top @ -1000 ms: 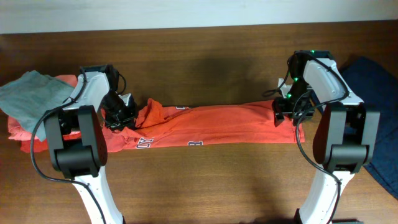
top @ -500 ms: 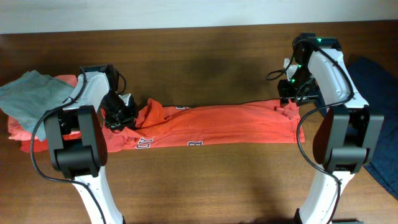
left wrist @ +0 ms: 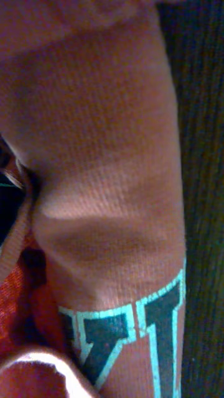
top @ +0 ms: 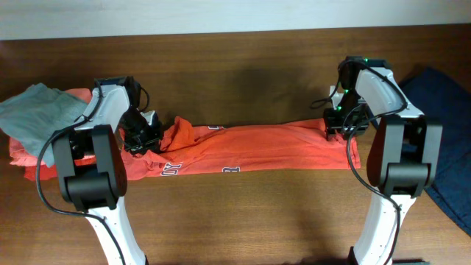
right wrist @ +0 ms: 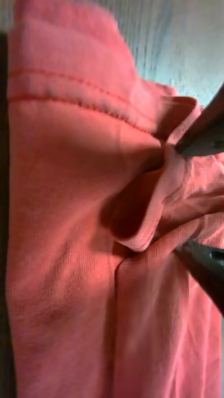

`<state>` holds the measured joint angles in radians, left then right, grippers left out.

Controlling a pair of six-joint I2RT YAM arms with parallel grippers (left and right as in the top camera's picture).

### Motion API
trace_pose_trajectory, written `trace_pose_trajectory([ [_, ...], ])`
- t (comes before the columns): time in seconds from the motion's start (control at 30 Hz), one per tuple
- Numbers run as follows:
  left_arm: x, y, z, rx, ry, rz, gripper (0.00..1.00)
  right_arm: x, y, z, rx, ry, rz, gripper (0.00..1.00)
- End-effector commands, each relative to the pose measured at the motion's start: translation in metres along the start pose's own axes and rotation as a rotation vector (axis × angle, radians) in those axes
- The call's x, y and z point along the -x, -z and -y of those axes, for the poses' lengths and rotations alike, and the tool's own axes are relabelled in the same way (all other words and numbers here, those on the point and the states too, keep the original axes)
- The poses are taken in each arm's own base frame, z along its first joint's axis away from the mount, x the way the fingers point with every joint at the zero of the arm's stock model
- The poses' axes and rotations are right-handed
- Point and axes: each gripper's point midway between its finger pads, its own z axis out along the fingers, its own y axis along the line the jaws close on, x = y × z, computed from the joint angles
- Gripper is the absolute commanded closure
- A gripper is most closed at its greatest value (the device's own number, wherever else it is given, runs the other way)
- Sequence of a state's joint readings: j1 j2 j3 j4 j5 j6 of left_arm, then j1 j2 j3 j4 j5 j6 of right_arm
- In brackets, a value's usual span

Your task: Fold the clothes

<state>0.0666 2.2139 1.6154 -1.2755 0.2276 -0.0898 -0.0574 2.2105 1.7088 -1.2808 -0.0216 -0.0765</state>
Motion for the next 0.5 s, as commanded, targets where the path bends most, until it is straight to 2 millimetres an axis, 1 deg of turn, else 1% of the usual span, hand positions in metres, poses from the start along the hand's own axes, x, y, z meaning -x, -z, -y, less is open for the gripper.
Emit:
trace_pose_trajectory([
  [0.0,0.001,-0.009,-0.004,0.017,-0.018,-0.005,0.98,0.001,-0.004,-0.001,0.012,-0.005,-0.003,0.62],
  [0.03,0.001,-0.009,-0.004,0.017,-0.018,-0.005,0.98,0.001,-0.004,-0.001,0.012,-0.006,0.0,0.68],
  [0.07,0.001,-0.009,-0.004,0.017,-0.018,-0.005,0.98,0.002,-0.004,-0.001,0.012,-0.006,0.002,0.71],
  [0.2,0.001,-0.009,-0.004,0.017,-0.018,-0.005,0.98,0.004,-0.004,-0.001,0.011,-0.005,0.012,0.75],
  [0.27,0.002,-0.009,-0.004,0.017,-0.018,-0.005,0.98,0.007,-0.004,0.0,0.006,-0.005,0.023,0.74],
  [0.3,0.002,-0.009,-0.004,0.017,-0.018,-0.005,0.98,0.009,-0.004,0.0,0.006,-0.005,0.03,0.68],
  [0.33,0.002,-0.009,-0.004,0.017,-0.018,-0.005,0.98,0.01,-0.003,0.0,0.005,-0.004,0.035,0.66],
  [0.47,0.002,-0.009,-0.004,0.017,-0.018,-0.005,0.98,0.018,0.003,0.001,-0.001,-0.004,0.067,0.64],
])
